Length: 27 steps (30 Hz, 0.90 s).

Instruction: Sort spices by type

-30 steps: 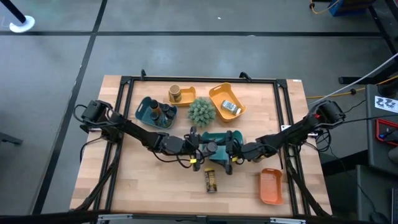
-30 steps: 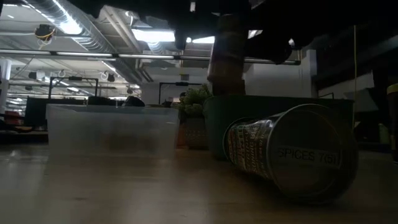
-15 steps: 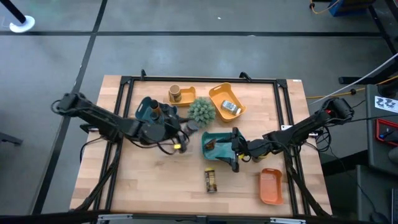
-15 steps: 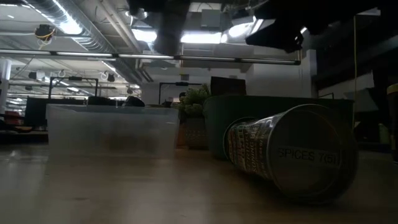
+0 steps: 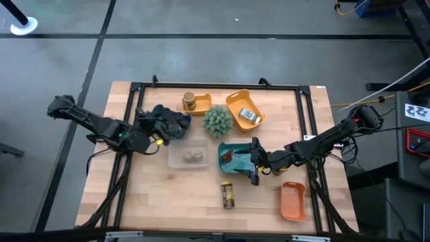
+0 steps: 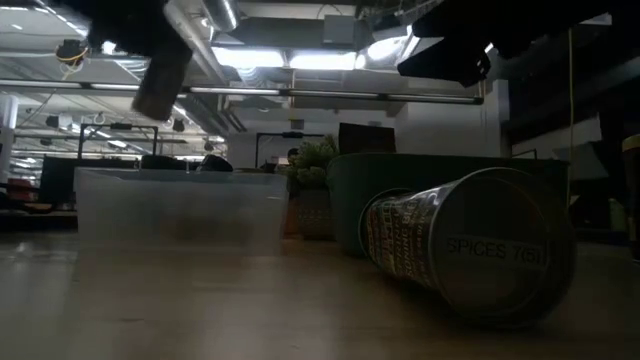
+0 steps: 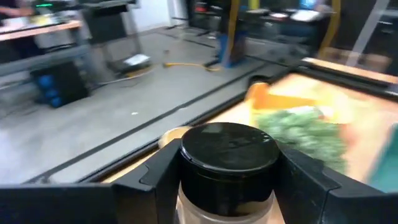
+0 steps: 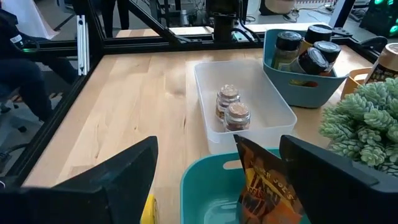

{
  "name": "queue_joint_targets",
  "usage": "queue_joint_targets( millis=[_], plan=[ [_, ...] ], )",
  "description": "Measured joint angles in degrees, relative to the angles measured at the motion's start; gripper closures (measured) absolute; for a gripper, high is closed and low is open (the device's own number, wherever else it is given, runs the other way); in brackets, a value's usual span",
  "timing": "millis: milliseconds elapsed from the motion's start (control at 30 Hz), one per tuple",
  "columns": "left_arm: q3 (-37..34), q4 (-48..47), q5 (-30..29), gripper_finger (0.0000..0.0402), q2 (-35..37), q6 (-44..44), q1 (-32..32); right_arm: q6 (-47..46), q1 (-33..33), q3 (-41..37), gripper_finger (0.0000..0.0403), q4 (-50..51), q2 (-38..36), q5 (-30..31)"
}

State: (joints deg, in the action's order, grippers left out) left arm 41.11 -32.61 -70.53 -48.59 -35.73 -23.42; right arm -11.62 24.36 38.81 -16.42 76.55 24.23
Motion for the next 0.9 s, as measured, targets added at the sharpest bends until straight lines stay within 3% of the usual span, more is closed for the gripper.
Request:
queue_joint_targets(
  millis=[167, 400, 900],
  plan=[
    [-7.95, -2.82, -4.75, 0.0209, 4.65, -9.94, 0.26, 0.00, 0.00, 0.00, 0.0068, -0.05, 0.00, 0.18],
    [-15.64, -2.44, -12.61, 0.0210, 5.11, -18.30, 0.26, -0.02, 0.00, 0.00, 0.0068, -0.02, 0.00, 0.18],
    [-16.38, 0.25, -15.41, 0.0206, 5.11, -20.52, -0.61, -0.04, 0.00, 0.00, 0.0068, -0.01, 0.00, 0.20]
  ],
)
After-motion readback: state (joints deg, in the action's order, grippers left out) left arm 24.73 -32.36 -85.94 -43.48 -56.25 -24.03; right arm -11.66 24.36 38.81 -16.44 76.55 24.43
